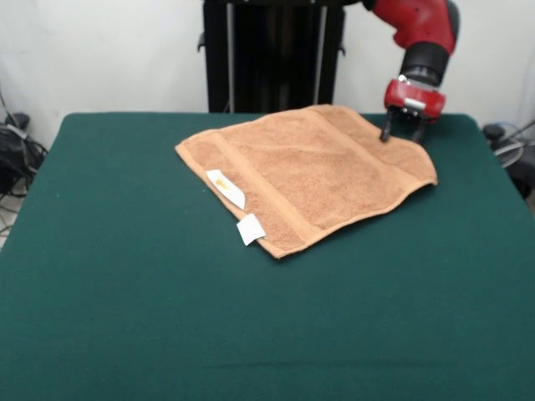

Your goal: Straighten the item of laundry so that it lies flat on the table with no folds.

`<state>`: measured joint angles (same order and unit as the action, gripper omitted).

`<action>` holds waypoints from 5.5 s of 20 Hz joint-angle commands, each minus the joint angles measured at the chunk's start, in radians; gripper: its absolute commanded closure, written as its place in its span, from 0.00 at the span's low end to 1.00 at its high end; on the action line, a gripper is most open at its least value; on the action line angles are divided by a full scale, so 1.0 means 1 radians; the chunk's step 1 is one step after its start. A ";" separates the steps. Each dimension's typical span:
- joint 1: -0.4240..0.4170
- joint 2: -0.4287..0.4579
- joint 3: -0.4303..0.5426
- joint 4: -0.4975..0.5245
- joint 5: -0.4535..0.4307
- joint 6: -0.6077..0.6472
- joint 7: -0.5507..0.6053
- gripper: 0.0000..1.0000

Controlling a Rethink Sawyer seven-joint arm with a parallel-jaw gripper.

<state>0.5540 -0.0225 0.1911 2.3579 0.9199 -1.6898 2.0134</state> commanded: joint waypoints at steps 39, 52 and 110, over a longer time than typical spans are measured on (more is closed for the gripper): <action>-0.027 0.049 0.024 -0.014 0.177 0.414 -0.121 0.00; -0.045 0.040 0.077 -0.075 0.279 0.420 -0.123 0.00; -0.048 -0.080 0.035 -0.149 0.365 0.334 -0.080 0.00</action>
<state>0.5448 -0.1443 0.2557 2.3812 1.1248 -1.4978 2.0136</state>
